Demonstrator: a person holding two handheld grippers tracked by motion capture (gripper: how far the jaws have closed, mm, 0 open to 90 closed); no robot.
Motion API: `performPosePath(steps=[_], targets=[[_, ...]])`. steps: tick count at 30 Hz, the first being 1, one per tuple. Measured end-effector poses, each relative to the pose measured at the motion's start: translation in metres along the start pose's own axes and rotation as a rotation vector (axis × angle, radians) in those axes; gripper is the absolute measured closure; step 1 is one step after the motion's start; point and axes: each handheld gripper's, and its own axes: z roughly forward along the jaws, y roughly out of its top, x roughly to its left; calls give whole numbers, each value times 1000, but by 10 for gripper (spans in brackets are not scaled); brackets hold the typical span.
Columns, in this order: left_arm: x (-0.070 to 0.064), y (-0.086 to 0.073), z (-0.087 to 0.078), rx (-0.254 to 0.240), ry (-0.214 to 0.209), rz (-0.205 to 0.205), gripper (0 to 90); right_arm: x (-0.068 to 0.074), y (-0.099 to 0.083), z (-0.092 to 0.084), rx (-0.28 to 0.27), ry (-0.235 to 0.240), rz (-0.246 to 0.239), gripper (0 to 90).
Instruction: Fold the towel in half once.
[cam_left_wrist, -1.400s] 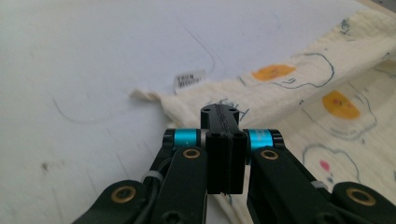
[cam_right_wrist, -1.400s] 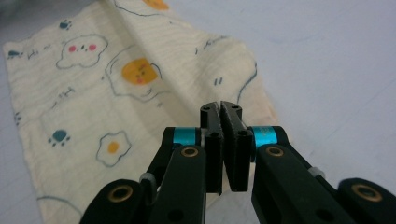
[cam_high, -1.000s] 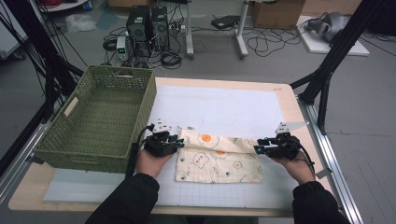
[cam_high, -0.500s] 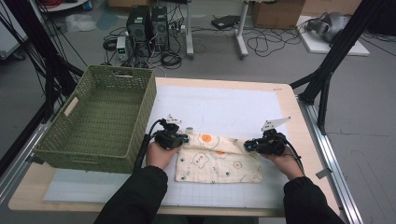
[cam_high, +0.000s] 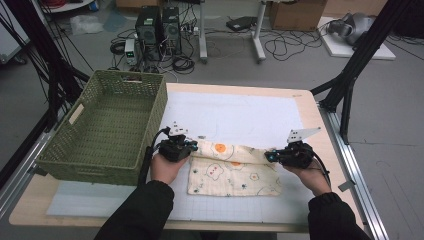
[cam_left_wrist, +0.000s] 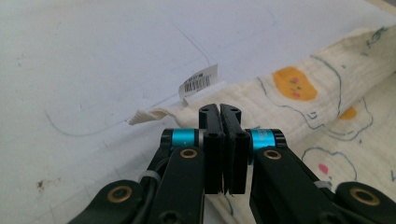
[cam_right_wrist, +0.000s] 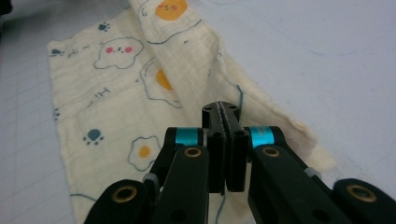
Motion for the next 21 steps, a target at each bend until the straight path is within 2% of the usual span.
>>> performPosePath(steps=[2, 6, 8, 10, 12, 13, 15, 17, 21], targets=[[-4, -4, -4, -17, -4, 18, 876, 3, -1, -2, -1, 2, 0, 897], [-9, -16, -18, -43, -40, 17, 875, 14, -5, -11, -31, 15, -15, 897], [-12, -25, -23, -25, -56, 25, 869, 21, -11, -14, -25, 29, -22, 897], [-13, -33, -30, -13, -78, 22, 830, 26, -21, -14, 4, 44, -22, 896], [-12, -36, -38, -10, -107, 17, 766, 31, -30, -14, 59, 44, -32, 885], [-12, -36, -40, -2, -120, 8, 710, 32, -34, -15, 60, 52, -29, 826], [-12, -36, -45, -1, -120, 27, 662, 33, -37, -21, 31, 61, -9, 759], [-10, -34, -45, 11, -109, 20, 632, 33, -35, -31, -12, 45, -8, 744], [-9, -28, -37, 10, -75, 12, 625, 28, -25, -39, -33, 9, -4, 703]])
